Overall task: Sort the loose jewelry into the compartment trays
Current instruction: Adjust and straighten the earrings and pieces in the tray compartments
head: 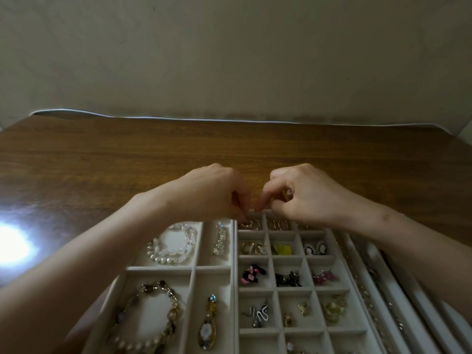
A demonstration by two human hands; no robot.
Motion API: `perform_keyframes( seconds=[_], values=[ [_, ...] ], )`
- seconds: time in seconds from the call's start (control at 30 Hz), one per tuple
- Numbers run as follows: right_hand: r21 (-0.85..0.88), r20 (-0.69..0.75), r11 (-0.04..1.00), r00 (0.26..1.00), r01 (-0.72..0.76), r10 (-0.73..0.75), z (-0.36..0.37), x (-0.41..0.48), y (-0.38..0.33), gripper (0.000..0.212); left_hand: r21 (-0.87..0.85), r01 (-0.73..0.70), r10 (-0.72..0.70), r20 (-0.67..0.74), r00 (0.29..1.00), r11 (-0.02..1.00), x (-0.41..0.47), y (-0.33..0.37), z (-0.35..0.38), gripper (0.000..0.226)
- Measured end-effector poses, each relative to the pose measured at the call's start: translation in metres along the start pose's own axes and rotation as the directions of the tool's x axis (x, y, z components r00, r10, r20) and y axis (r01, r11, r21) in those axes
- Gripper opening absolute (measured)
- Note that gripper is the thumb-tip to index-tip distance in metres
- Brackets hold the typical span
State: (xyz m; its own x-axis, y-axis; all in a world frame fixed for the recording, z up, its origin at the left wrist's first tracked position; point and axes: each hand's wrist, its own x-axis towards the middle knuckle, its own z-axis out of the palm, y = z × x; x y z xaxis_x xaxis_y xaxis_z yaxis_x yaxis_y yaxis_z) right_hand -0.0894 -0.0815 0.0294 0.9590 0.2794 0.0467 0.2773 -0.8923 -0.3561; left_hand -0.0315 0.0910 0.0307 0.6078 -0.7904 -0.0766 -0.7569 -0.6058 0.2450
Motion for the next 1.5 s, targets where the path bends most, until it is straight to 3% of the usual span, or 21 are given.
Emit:
perform_keyframes(
  seconds=[0.2, 0.43, 0.67, 0.83, 1.0, 1.07, 1.2, 1.5],
  values=[
    [-0.031, 0.164, 0.998, 0.985, 0.059, -0.053, 0.000, -0.006, -0.001, 0.027, 0.083, -0.118, 0.109, 0.108, 0.988, 0.990, 0.000, -0.004, 0.001, 0.015],
    [-0.234, 0.131, 0.962, 0.985, 0.142, -0.114, 0.003, -0.004, -0.001, 0.022, 0.162, -0.145, 0.128, 0.113, 0.985, 0.976, -0.001, -0.007, -0.001, 0.019],
    [-0.069, 0.033, 0.993, 0.995, 0.096, -0.094, 0.000, -0.004, 0.007, 0.021, 0.091, -0.188, 0.185, 0.036, 0.982, 0.978, -0.002, -0.009, -0.006, 0.018],
    [-0.043, 0.048, 0.997, 0.996, 0.071, -0.068, -0.003, -0.005, 0.013, 0.030, 0.128, -0.195, 0.179, 0.127, 0.976, 0.973, -0.001, -0.010, -0.002, 0.024],
    [0.065, 0.008, 0.997, 0.999, 0.032, -0.032, -0.014, -0.015, 0.030, 0.031, -0.009, -0.203, 0.200, -0.141, 0.970, 0.979, -0.001, -0.011, -0.010, 0.019],
    [0.103, 0.001, 0.995, 1.000, 0.005, -0.006, -0.020, -0.021, 0.040, 0.031, -0.032, -0.214, 0.205, -0.187, 0.961, 0.976, -0.001, -0.008, -0.008, 0.019],
    [0.123, 0.070, 0.991, 0.996, -0.055, 0.046, -0.027, -0.032, 0.056, 0.031, -0.036, -0.256, 0.251, -0.119, 0.961, 0.966, 0.003, 0.006, 0.003, 0.029],
    [0.079, 0.120, 0.995, 0.991, -0.061, 0.051, -0.026, -0.045, 0.062, 0.031, 0.200, -0.349, 0.352, 0.019, 0.936, 0.916, 0.032, 0.032, 0.020, 0.048]
  ],
)
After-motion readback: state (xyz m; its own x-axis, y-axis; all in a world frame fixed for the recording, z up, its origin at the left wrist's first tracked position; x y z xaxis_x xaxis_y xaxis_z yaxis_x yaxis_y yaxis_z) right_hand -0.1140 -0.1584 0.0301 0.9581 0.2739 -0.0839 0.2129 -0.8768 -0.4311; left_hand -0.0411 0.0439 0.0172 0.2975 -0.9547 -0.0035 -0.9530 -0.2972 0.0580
